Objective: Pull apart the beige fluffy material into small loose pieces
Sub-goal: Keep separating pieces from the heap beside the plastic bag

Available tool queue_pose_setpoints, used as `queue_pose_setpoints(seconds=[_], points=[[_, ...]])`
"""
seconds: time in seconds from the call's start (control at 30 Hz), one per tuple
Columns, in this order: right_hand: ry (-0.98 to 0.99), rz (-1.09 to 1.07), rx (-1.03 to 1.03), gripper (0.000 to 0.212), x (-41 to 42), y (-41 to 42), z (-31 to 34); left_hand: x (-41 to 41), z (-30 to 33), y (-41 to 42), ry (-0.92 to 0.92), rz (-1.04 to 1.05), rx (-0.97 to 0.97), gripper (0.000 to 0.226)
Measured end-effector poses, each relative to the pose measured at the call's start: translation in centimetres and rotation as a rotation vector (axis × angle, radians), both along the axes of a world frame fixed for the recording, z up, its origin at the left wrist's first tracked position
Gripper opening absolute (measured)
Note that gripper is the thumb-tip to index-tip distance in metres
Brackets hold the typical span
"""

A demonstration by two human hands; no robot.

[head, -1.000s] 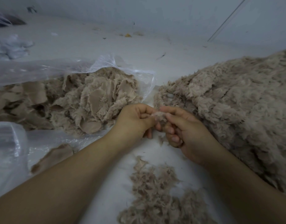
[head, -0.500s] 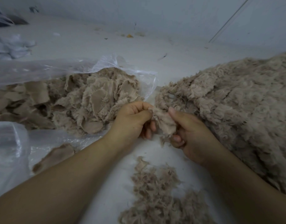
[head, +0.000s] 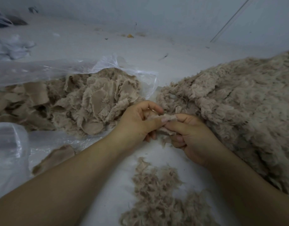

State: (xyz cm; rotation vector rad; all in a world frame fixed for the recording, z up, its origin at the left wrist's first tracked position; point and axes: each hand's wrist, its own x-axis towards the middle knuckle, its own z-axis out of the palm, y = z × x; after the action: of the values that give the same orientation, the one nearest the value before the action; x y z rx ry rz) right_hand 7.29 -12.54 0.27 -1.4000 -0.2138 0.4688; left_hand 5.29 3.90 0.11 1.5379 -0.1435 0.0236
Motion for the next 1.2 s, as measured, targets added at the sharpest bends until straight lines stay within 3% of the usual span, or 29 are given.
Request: queue_pose_setpoints(seconds=[0.07, 0.17, 0.27, 0.33, 0.53, 0.63, 0.77, 0.93, 1.1, 1.2], points=[[0.015, 0.016, 0.024, 0.014, 0.0, 0.0, 0.01, -0.01, 0.0, -0.01, 0.019, 0.028, -0.044, 0.006], [0.032, 0.034, 0.058, 0.031, 0.09, -0.09, -0.03, 0.06, -0.13, 0.07, 0.052, 0.052, -0.077, 0.02], [0.009, 0.062, 0.047, 0.012, -0.04, 0.0, 0.18, -0.09, 0.21, 0.18, 0.033, -0.056, -0.036, 0.018], [0.011, 0.057, 0.038, 0.026, -0.03, -0.09, 0.06, -0.22, 0.29, 0.14, 0.009, -0.114, 0.003, 0.021], [0.01, 0.022, 0.069, 0.021, -0.05, -0.04, -0.05, -0.1, 0.07, 0.36, 0.079, -0.081, -0.067, 0.012], [-0.001, 0.041, 0.059, 0.019, -0.06, -0.05, -0.05, -0.02, 0.02, 0.13, 0.093, -0.009, -0.111, 0.028], [0.012, 0.032, 0.047, 0.035, -0.09, 0.05, 0.1, -0.16, 0.19, 0.01, 0.101, 0.019, -0.106, 0.037], [-0.013, 0.046, 0.046, 0.021, -0.39, -0.01, 0.49, -0.26, 0.49, -0.26, 0.059, 0.01, 0.002, 0.043], [0.022, -0.008, 0.031, 0.03, -0.2, 0.02, 0.38, 0.0, 0.33, 0.19, 0.014, 0.07, -0.096, 0.044], [-0.046, 0.042, 0.015, 0.025, -0.26, -0.1, 0.24, 0.15, 0.05, 0.21, 0.006, 0.044, -0.057, 0.048]])
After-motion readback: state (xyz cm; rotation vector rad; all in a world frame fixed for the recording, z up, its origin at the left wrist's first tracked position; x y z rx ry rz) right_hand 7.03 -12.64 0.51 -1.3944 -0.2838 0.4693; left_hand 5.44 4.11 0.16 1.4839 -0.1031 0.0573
